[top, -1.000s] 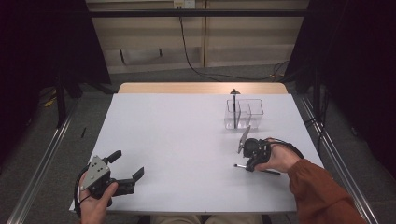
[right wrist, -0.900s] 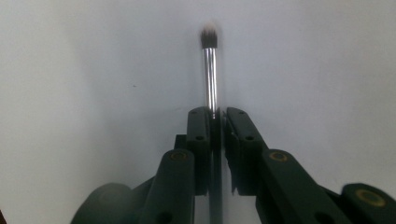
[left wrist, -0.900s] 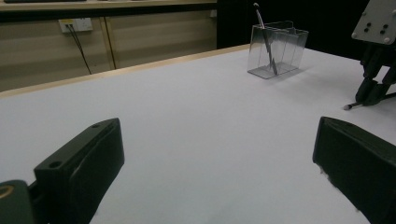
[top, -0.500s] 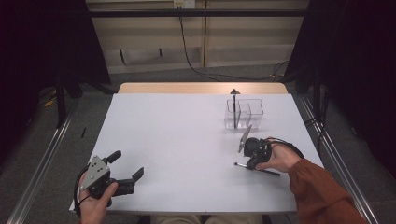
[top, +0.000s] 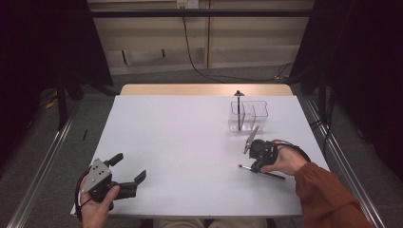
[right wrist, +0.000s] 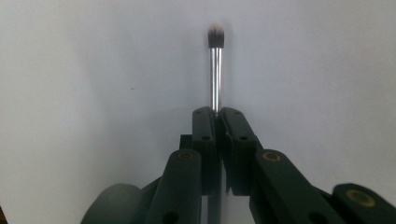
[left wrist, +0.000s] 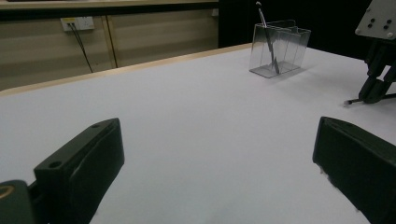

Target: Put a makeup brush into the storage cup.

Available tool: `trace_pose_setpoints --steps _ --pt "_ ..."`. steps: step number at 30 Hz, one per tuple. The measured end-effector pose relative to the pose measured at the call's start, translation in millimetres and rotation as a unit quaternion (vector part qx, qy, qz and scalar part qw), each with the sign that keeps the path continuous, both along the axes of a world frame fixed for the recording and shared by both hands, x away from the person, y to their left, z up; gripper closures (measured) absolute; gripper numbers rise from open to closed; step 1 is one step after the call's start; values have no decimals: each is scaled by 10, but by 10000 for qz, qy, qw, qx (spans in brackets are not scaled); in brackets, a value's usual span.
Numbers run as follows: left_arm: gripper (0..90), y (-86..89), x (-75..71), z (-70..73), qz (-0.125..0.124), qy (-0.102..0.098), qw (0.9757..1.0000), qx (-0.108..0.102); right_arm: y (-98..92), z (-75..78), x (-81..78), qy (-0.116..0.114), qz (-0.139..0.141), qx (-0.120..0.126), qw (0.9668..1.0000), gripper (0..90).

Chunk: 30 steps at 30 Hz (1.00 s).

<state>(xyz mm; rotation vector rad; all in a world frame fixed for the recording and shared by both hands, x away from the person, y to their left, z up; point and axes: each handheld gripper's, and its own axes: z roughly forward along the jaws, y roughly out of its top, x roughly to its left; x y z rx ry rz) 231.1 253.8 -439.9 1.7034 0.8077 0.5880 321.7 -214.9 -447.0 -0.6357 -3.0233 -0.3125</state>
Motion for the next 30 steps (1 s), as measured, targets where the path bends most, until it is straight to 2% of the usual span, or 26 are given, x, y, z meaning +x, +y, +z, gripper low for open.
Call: trace_pose_setpoints --steps 3,16,23,30 --pt "21 0 2 0 -3 3 10000 8 -8 19 -4 13 -27 61 10000 844" --pt "21 4 -1 2 6 2 10000 3 -84 127 -32 -206 -205 354 9989 845" --pt "21 4 -2 2 0 -5 10000 1 -155 206 -55 -315 -360 559 9973 845" --pt "21 3 -1 2 6 0 10000 -1 -217 309 -79 -487 -516 844 9939 845"
